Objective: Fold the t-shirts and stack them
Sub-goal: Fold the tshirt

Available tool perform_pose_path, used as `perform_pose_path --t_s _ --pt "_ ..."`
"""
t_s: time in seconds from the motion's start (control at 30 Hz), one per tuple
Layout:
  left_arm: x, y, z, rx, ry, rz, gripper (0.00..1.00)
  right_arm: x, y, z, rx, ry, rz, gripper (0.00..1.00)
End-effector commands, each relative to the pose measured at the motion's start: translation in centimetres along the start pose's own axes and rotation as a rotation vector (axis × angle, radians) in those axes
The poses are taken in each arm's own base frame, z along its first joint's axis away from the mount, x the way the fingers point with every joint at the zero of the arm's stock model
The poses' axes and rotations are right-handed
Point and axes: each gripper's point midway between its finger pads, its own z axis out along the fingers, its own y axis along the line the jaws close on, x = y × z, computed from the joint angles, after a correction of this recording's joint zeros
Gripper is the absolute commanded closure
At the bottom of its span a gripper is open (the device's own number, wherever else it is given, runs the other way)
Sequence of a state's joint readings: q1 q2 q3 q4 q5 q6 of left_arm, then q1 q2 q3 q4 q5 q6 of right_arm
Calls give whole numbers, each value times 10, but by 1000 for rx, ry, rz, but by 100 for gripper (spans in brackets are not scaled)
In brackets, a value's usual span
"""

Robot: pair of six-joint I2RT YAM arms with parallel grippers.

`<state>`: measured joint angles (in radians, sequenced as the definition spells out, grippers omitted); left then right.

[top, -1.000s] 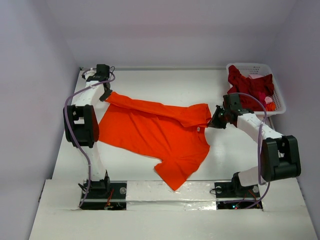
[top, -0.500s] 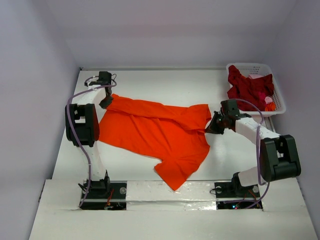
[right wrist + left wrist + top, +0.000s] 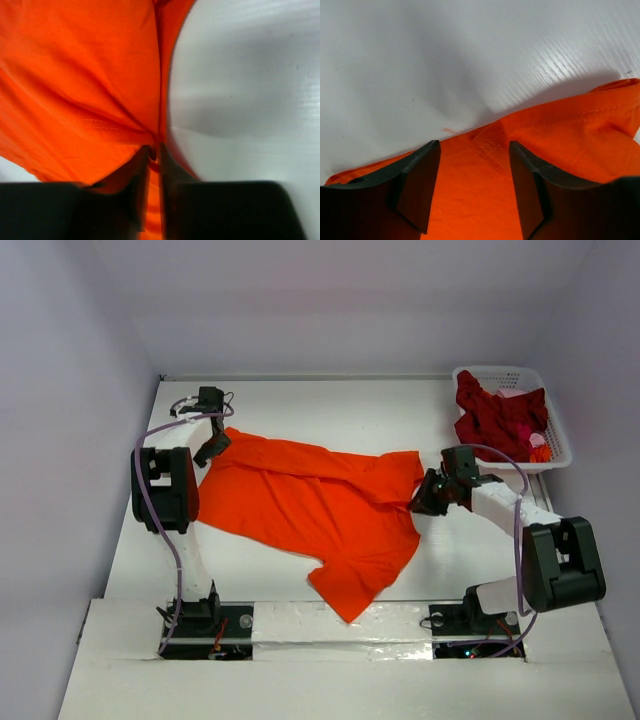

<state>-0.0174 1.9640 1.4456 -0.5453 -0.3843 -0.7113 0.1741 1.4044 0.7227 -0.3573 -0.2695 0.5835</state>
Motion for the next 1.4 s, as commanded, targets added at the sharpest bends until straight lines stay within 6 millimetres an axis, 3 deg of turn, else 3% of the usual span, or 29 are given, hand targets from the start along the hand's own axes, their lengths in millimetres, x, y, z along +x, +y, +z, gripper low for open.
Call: perform_pose_path --t_s 0.0,0.03,0.1,0.2,0.27,0.3,0.33,0.4,0.43,0.47,0.5,0.53,0.63,0.77,0.9,1.07,1.2,1.37 --pt "-15 4 -15 11 -38 -33 46 -4 11 -12 -37 -48 -27 62" --pt "-17 4 -18 15 -42 -35 39 -5 12 -14 -36 -56 -28 52" --pt "-23 1 -29 33 -62 -34 34 -8 12 -20 -33 -77 -35 25" --pt "-38 -1 -45 57 -98 -42 32 -14 17 -31 -34 -107 -46 17" --pt "-46 -3 -56 79 -118 -50 38 -21 24 -42 -42 -131 -55 18" --pt "-55 -6 -66 105 -141 -61 40 -26 29 -50 -50 -157 -69 24" --pt "-60 -10 -70 127 -151 -68 49 -31 33 -56 -57 -173 -78 28" --pt "-71 -20 -83 177 -165 -85 62 -43 42 -68 -63 -203 -102 53" --pt "-74 -25 -86 199 -168 -91 80 -47 45 -69 -61 -204 -110 64" --pt "-74 -33 -89 236 -152 -90 90 -50 48 -70 -61 -202 -114 74" --pt "-76 -43 -93 266 -154 -88 99 -61 54 -75 -62 -228 -126 94" --pt "-78 -53 -95 309 -149 -91 100 -65 54 -68 -49 -218 -126 100" --pt "-74 -84 -102 392 -165 -60 100 -85 67 -63 -61 -232 -138 100" --pt "-55 -111 -85 421 -99 -11 100 -105 74 -38 -52 -210 -120 100" --pt "-30 -129 -66 408 -46 47 100 -111 75 -5 -31 -147 -98 100" --pt "-17 -124 -53 356 -24 94 100 -91 83 18 -2 -70 -156 100" --pt "-6 -117 -53 326 -27 117 100 -75 89 30 43 -51 -208 100" --pt "11 -108 -38 281 -8 143 100 -55 79 49 53 -2 -181 100"
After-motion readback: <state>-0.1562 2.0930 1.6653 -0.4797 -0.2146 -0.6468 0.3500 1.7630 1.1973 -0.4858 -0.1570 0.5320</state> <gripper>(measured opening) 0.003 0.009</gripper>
